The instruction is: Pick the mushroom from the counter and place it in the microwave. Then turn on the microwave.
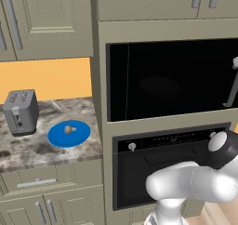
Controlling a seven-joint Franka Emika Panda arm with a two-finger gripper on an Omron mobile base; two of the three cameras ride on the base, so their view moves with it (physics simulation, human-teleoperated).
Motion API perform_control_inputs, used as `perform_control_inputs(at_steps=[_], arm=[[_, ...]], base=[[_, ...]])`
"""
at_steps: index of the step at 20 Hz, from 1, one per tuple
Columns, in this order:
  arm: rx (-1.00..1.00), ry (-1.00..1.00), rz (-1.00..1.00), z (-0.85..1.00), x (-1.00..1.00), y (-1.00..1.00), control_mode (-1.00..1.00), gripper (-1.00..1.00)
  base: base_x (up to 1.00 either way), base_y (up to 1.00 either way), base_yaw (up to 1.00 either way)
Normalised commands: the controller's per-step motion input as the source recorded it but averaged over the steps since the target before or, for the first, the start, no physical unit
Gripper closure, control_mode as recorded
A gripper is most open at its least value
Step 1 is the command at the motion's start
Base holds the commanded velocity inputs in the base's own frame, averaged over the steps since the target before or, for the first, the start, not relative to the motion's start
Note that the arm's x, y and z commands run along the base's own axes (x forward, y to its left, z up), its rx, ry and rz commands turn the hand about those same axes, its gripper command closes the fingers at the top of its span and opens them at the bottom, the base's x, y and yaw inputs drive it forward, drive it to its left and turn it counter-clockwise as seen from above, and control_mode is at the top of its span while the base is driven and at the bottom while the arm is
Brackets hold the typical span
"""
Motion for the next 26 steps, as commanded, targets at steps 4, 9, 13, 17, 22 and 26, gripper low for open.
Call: perform_control_inputs(at_steps=[4, 9, 13, 17, 22, 26], arm=[[0.0, 0.0, 0.0, -0.01, 0.28, -0.09, -1.0, -1.0], [0.0, 0.0, 0.0, -0.08, 0.25, -0.07, -1.0, -1.0], [0.0, 0.0, 0.0, -0.12, 0.21, -0.08, -1.0, -1.0], [0.0, 0.0, 0.0, -0.13, 0.18, -0.1, -1.0, -1.0], [0.0, 0.0, 0.0, -0.18, 0.21, -0.03, -1.0, -1.0], [0.01, -0.05, 0.0, -0.18, 0.27, 0.05, -1.0, 1.0]], base=[[0.0, 0.0, 0.0], [0.0, 0.0, 0.0], [0.0, 0.0, 0.0], [0.0, 0.0, 0.0], [0.0, 0.0, 0.0], [0.0, 0.0, 0.0]])
